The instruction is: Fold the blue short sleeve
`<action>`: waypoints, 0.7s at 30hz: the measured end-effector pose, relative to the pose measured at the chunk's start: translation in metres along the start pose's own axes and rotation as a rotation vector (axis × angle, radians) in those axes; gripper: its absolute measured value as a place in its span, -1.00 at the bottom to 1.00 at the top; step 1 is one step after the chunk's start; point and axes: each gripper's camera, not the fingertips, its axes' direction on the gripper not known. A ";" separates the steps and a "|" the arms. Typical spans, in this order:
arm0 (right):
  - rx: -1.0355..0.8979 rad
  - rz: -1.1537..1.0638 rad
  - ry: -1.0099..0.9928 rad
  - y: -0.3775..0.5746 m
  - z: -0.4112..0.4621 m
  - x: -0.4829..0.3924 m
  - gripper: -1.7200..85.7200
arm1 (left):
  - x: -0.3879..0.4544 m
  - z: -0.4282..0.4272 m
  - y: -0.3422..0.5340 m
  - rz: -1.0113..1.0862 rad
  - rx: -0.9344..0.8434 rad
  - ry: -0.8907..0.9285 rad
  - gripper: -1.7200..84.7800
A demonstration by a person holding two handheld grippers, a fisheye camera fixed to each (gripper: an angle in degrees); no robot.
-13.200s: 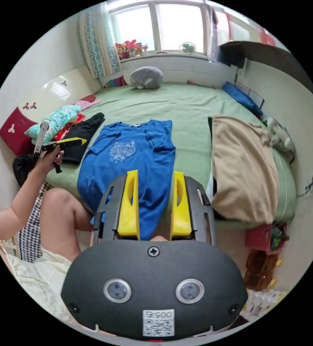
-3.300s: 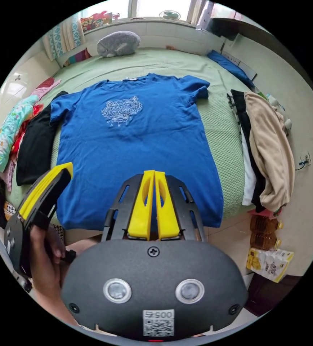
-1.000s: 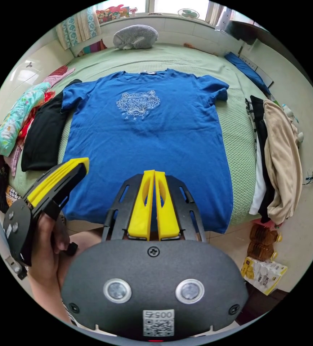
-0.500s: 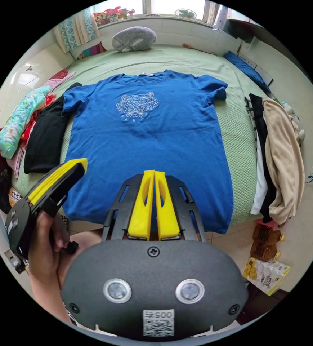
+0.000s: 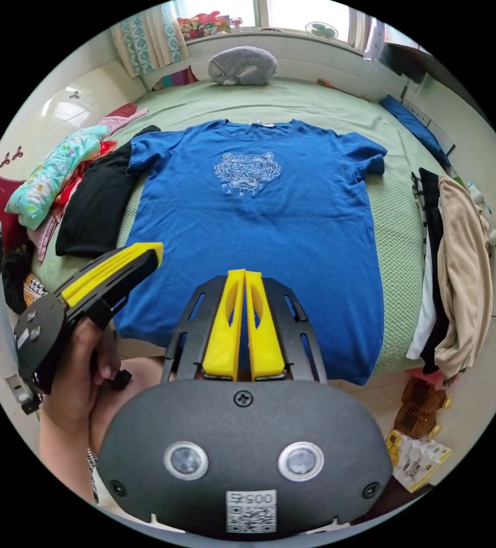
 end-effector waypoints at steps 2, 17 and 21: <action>0.008 -0.017 0.003 0.001 -0.001 -0.004 -0.99 | -0.002 0.001 -0.001 -0.007 -0.003 0.001 -0.97; 0.021 -0.144 0.076 0.009 0.000 -0.039 -0.99 | -0.021 0.003 -0.008 -0.068 -0.003 0.032 -0.97; 0.022 -0.155 0.083 0.011 -0.001 -0.043 -0.99 | -0.024 0.002 -0.010 -0.071 0.001 0.040 -0.97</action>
